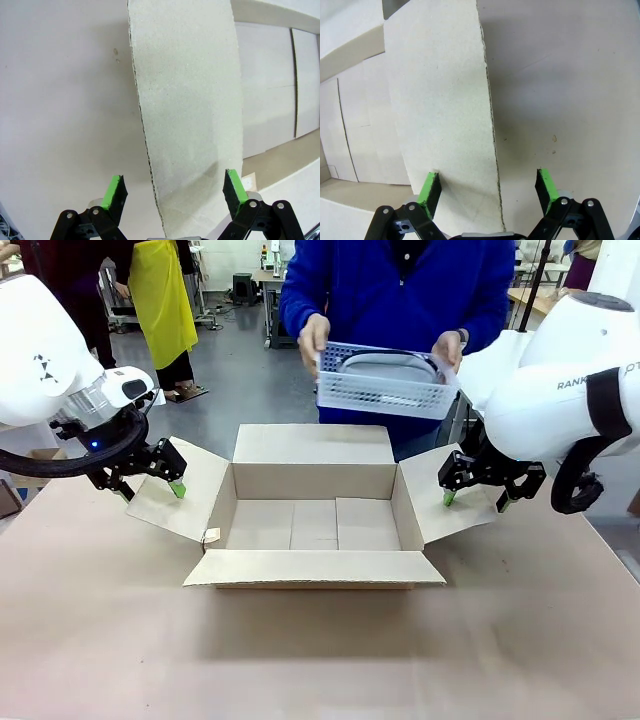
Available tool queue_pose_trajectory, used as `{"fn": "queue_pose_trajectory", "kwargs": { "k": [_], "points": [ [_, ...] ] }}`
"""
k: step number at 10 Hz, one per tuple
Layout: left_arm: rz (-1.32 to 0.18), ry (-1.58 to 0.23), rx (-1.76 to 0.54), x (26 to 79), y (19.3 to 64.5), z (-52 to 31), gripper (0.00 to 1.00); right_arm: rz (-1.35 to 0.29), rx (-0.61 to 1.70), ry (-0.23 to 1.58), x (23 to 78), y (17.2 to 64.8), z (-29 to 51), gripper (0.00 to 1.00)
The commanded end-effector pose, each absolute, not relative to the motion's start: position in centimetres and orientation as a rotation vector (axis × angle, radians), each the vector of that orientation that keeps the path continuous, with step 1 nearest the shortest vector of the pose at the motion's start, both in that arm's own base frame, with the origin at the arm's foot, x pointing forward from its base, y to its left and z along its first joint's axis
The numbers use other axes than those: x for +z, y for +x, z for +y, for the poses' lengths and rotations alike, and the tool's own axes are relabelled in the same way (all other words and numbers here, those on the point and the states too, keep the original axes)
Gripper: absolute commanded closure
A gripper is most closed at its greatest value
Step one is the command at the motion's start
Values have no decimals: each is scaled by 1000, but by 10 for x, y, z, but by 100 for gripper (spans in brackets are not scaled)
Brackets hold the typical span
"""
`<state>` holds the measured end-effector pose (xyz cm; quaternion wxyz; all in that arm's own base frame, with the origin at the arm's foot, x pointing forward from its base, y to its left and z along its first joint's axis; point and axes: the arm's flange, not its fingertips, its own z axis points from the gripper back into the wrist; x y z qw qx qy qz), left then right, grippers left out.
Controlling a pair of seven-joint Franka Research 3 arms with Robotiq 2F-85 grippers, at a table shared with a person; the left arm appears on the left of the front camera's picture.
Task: Pack the gift set into the box.
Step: Lift both hands away from the flaps of the Package Box.
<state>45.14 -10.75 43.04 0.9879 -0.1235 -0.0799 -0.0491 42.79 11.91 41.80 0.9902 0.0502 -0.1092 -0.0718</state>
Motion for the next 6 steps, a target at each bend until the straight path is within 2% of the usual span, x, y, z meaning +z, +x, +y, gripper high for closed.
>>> {"fn": "queue_pose_trajectory", "kwargs": {
  "k": [1,6],
  "points": [
    [-162,-230,-91,432,450,-106,0,-217,-156,81,423,429,120,0],
    [-162,-230,-91,432,450,-106,0,-217,-156,81,423,429,120,0]
  ]
}}
